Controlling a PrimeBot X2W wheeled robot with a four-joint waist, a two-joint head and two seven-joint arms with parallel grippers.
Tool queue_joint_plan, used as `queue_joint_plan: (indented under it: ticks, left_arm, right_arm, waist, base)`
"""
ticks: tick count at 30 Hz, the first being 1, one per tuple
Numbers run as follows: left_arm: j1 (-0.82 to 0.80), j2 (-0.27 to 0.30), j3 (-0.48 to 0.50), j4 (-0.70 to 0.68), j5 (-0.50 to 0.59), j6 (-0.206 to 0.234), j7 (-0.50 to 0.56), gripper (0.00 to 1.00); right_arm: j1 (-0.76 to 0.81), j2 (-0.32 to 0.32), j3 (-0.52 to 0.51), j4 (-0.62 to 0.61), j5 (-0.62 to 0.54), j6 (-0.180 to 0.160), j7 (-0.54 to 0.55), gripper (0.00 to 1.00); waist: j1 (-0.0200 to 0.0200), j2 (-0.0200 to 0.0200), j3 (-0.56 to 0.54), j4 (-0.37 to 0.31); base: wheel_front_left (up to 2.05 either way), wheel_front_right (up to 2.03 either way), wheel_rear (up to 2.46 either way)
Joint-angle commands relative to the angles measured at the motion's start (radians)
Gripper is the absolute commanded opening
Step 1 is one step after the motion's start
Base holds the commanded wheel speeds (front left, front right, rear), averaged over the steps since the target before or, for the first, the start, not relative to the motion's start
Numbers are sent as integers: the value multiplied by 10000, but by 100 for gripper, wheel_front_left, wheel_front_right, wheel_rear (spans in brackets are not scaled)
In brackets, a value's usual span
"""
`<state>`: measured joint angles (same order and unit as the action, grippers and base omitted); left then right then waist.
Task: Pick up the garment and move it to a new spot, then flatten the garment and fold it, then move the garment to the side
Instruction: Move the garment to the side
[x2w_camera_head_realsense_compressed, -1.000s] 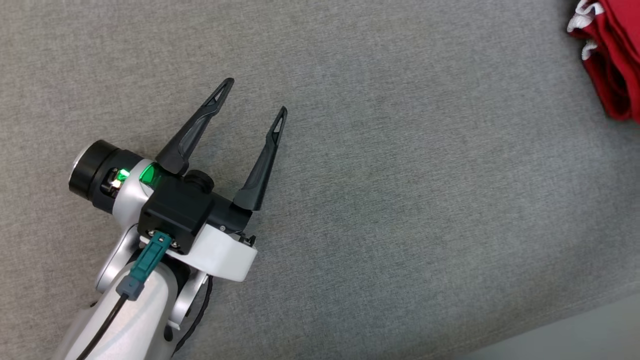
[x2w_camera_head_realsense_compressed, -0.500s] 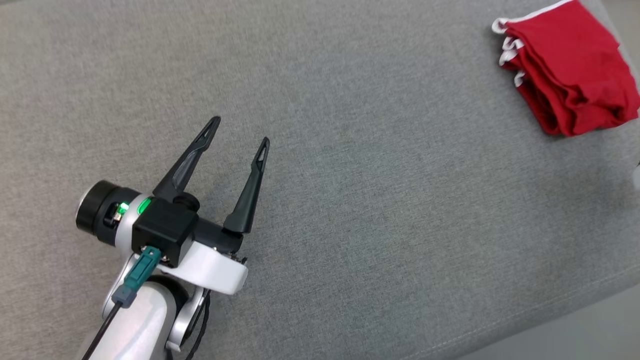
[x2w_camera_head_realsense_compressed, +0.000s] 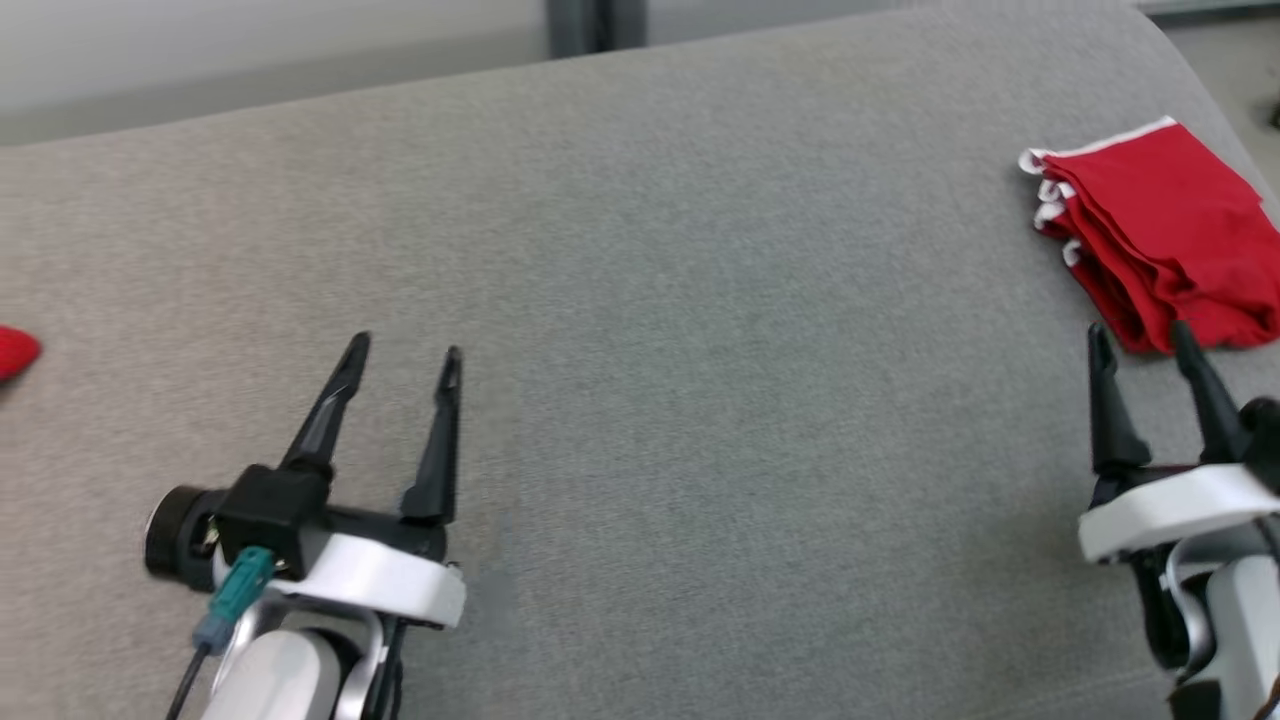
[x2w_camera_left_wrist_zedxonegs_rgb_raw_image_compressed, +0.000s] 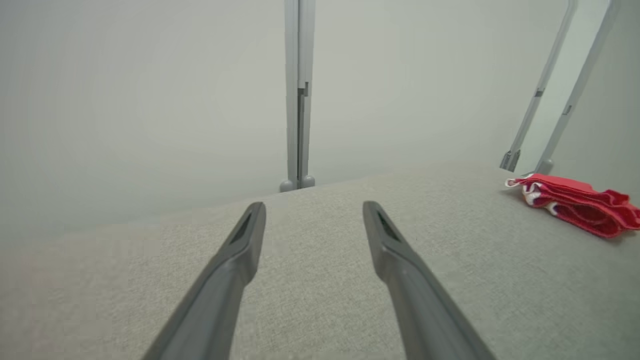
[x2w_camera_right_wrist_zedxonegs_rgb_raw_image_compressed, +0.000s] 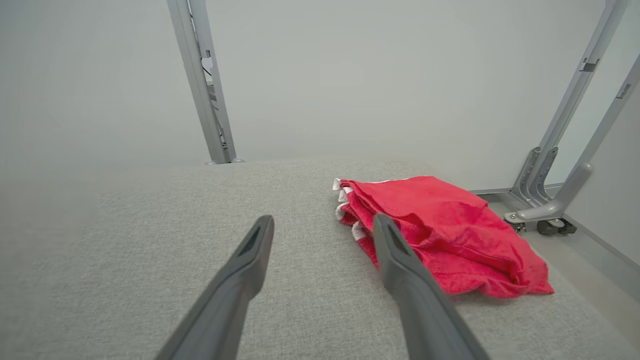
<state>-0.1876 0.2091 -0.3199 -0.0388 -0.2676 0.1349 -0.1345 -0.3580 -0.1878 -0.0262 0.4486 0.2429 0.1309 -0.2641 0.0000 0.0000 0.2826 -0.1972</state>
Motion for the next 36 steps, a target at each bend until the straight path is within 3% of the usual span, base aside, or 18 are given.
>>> queue_joint_plan:
  ticks: [1, 7, 14, 27, 36]
  left_arm:
    - [237, 52, 240, 170, -168, 173, -147, 100]
    - [1009, 238, 978, 626, -584, 585, -523, 100]
    - [1394, 215, 1211, 827, -861, 594, -705, 100]
    - [2423, 403, 1245, 1120, -1184, 568, -638, 100]
    - [2703, 621, 1147, 1133, -1198, 534, -402, 100]
  right_arm:
    - [414, 190, -7, -394, -157, -1, 36, 100]
    - [1376, 750, 105, -1744, -461, -1, 484, 100]
    - [2092, 924, 0, -2750, -686, -1, 918, 100]
    - [3717, 1162, -106, -4245, -892, -1, 1608, 100]
    - [4455, 1259, -287, -5078, -954, -1, 1910, 100]
  waist:
    - [0, 0, -467, 545]
    - [0, 0, -1018, 1283]
    - [0, 0, -1398, 1707]
    - [0, 0, -2693, 1850]
    - [0, 0, -3010, 1891]
  base:
    - [0, 0, 0]
    - [0, 0, 0]
    - [0, 0, 0]
    - [0, 0, 0]
    - [0, 0, 0]
